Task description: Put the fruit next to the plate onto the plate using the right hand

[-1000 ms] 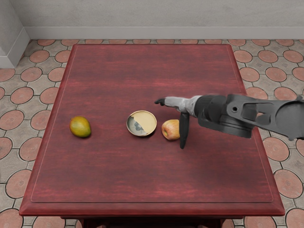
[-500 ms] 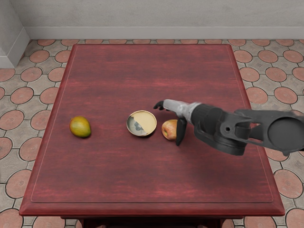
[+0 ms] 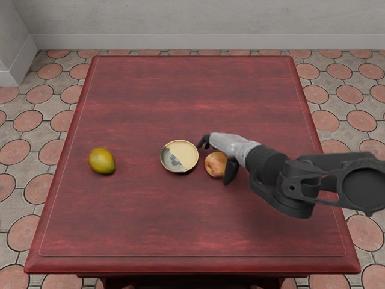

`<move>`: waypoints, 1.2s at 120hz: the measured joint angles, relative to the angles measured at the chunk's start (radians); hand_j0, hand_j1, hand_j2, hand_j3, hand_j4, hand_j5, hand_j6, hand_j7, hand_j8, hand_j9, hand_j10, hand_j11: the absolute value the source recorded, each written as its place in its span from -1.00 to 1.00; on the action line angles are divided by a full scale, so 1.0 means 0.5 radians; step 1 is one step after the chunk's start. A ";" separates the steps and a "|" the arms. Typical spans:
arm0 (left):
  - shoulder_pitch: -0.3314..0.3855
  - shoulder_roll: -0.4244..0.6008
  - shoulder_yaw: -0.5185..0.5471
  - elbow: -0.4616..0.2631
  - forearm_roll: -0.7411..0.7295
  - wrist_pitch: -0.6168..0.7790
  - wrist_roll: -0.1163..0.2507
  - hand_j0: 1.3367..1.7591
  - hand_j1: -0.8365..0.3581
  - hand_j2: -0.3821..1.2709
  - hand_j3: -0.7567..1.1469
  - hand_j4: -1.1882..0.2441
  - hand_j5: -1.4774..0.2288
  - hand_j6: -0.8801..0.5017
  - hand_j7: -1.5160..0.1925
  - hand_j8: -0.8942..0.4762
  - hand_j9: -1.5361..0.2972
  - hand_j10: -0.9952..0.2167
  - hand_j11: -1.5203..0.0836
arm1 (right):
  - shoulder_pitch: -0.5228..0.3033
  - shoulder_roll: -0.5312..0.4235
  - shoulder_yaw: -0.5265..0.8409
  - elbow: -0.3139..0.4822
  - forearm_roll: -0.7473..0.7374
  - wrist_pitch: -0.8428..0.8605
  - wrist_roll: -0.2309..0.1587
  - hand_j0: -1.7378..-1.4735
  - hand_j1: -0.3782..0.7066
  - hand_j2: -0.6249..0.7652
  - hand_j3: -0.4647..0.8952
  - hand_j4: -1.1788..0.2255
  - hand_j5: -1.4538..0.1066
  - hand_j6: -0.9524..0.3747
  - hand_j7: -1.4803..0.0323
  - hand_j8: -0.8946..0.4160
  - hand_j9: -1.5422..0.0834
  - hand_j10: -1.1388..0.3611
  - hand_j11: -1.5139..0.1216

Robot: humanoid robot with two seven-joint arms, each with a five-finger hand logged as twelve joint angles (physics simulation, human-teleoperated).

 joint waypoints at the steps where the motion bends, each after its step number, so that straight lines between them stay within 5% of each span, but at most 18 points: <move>1: 0.000 0.000 0.000 0.000 0.000 0.000 0.000 0.52 0.49 -0.48 -0.21 0.32 0.36 -0.08 0.40 -0.05 0.33 0.24 0.50 | -0.001 0.000 0.000 0.000 0.000 -0.001 0.000 -0.40 -0.28 -0.19 -0.32 0.25 0.36 -0.02 0.44 -0.10 0.41 0.11 0.37; 27: 0.000 0.000 0.000 0.000 0.000 0.000 0.000 0.52 0.49 -0.48 -0.21 0.32 0.36 -0.08 0.40 -0.05 0.33 0.24 0.50 | -0.016 -0.002 -0.002 0.001 -0.002 -0.043 0.000 -0.40 -0.05 -0.20 -0.32 0.10 0.18 -0.18 0.26 -0.25 0.25 -0.02 0.20; 55: 0.000 0.000 -0.001 0.000 0.000 0.000 0.000 0.52 0.49 -0.48 -0.21 0.32 0.36 -0.08 0.40 -0.05 0.33 0.24 0.50 | -0.036 -0.002 0.001 -0.001 -0.008 -0.059 0.001 -0.33 0.00 -0.18 -0.32 -0.06 -0.07 -0.16 0.03 -0.09 -0.01 0.01 -0.06; 84: 0.000 0.000 -0.001 0.000 0.000 0.000 0.000 0.52 0.49 -0.48 -0.21 0.32 0.36 -0.08 0.40 -0.05 0.33 0.24 0.50 | -0.077 0.009 0.008 -0.041 -0.031 -0.066 0.005 -0.27 -0.06 -0.24 -0.32 -0.19 -0.06 -0.17 -0.05 -0.15 -0.06 -0.07 -0.15; 101: 0.000 0.000 -0.001 0.000 0.000 0.000 0.000 0.52 0.49 -0.48 -0.21 0.32 0.36 -0.08 0.40 -0.05 0.33 0.24 0.50 | -0.099 0.016 0.010 -0.071 -0.039 -0.071 0.002 -0.26 0.02 -0.10 -0.32 -0.25 -0.02 -0.20 -0.06 -0.21 -0.05 -0.18 -0.12; 117: 0.000 0.000 0.000 0.000 0.000 0.000 0.000 0.52 0.49 -0.48 -0.21 0.32 0.36 -0.08 0.40 -0.05 0.33 0.24 0.50 | -0.086 0.012 0.044 -0.077 0.008 -0.065 -0.001 -0.28 0.15 0.09 -0.32 -0.17 -0.10 -0.11 -0.09 -0.13 -0.08 -0.11 -0.13; 144: 0.000 0.000 0.000 0.000 0.000 0.000 0.000 0.52 0.49 -0.48 -0.21 0.32 0.36 -0.08 0.40 -0.05 0.33 0.24 0.50 | 0.008 0.071 0.152 -0.124 0.038 -0.042 -0.001 -0.31 0.13 -0.03 -0.32 -0.11 -0.20 -0.07 -0.13 -0.09 -0.12 -0.07 -0.17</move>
